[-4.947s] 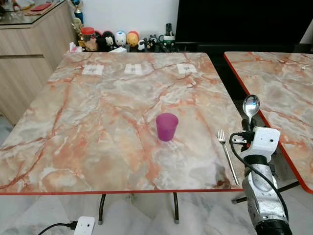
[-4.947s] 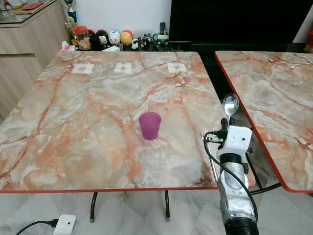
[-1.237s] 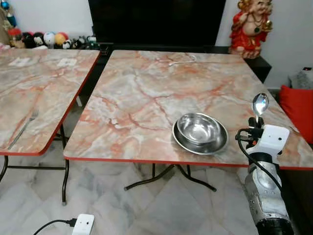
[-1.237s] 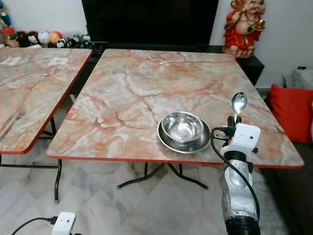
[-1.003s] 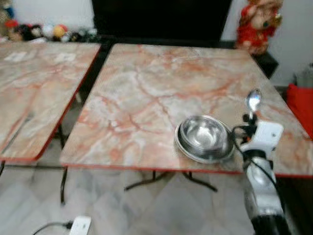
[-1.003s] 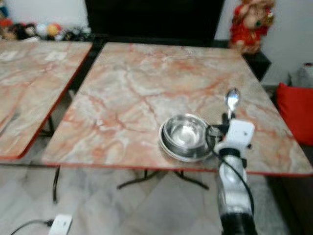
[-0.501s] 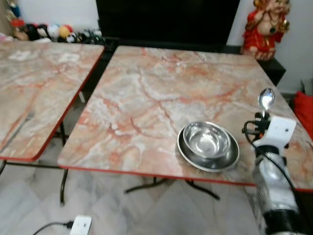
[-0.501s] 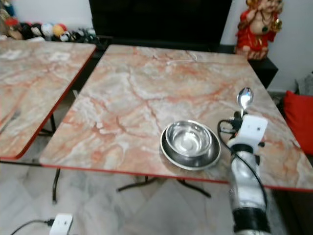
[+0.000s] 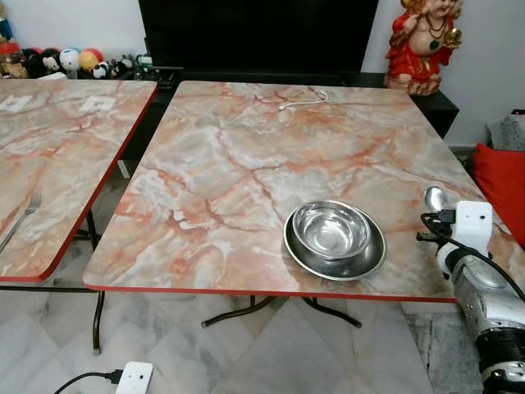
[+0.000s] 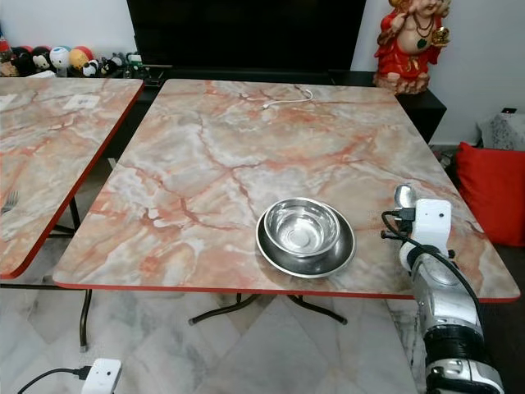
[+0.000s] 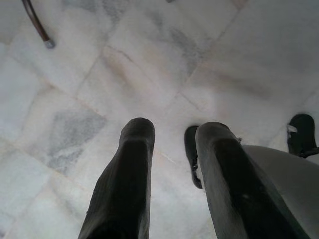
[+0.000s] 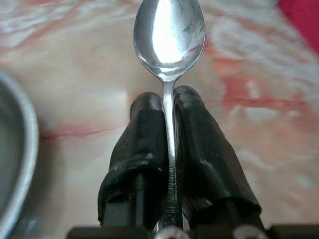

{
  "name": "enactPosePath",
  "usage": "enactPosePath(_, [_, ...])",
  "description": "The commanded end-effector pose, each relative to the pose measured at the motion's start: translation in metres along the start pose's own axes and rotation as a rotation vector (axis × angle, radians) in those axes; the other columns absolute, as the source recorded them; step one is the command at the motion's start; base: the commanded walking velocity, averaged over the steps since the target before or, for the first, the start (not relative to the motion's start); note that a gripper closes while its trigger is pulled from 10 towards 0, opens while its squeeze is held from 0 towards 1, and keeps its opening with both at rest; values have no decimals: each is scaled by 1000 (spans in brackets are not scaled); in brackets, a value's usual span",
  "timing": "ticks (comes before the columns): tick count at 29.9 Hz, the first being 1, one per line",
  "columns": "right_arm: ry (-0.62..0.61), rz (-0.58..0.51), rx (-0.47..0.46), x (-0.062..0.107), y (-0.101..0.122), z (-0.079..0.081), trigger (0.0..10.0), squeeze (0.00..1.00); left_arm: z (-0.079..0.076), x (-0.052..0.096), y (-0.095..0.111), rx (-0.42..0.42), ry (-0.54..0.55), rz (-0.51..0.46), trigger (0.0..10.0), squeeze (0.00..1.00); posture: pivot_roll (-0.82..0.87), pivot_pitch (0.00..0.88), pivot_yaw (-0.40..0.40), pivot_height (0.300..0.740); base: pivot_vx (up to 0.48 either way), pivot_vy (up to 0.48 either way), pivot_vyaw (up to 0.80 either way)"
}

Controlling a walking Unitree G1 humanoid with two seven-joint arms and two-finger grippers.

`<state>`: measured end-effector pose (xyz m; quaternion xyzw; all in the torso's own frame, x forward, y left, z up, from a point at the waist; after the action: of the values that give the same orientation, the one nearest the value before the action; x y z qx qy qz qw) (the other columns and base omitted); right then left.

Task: Setting the table

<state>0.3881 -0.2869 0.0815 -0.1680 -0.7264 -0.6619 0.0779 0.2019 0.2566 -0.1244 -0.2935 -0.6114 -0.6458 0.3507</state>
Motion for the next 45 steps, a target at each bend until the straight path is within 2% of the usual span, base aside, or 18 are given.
enactPosePath(1, [35,45,-39,-2,-8,5,10000,0,2,2,-9,13,1,24,10000,0,64,7,-38,740,0,0,0])
enactPosePath(5, [63,73,-28,-5,-14,9,10000,0,-3,0,-7,12,-4,23,10000,0,65,6,-37,740,0,0,0])
enactPosePath(11, [72,99,-14,-7,-20,12,10000,0,-20,-3,-6,6,-21,21,10000,0,73,0,-33,740,0,0,0])
enactPosePath(17, [76,84,-4,-10,-19,16,10000,0,-27,-3,-6,-1,-26,21,10000,0,75,0,-32,740,0,0,0])
enactPosePath(20, [74,69,5,-11,-17,19,10000,0,-25,-3,-7,-3,-24,22,10000,0,81,0,-30,740,0,0,0])
enactPosePath(24, [93,70,9,-13,-17,25,10000,0,-7,-1,-3,-4,-7,18,10000,0,84,0,-29,740,0,0,0])
enactPosePath(26, [96,71,11,-14,-17,28,10000,0,-5,-1,-1,-5,-4,16,10000,0,84,0,-28,740,0,0,0])
enactPosePath(36, [102,75,27,-17,-18,37,10000,0,-5,-2,0,-8,-4,13,10000,0,94,0,-29,740,0,0,0])
enactPosePath(45, [79,87,30,-18,-19,35,10000,0,-5,-1,-3,-4,0,18,10000,0,108,5,-28,740,0,0,0])
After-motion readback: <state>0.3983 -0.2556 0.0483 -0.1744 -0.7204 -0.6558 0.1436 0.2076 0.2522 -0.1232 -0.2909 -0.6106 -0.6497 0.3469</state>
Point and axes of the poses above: a point about 5 cm out from each wrist's last joint towards the gripper, its own x axis pointing back from the gripper into the wrist, its own y axis along the axis of the wrist's last joint, z = x × y, the point moved 6 cm from there along -x, pointing out of the wrist towards the gripper, and after that the axes turned 6 degrees about x, right-handed, at the moved point
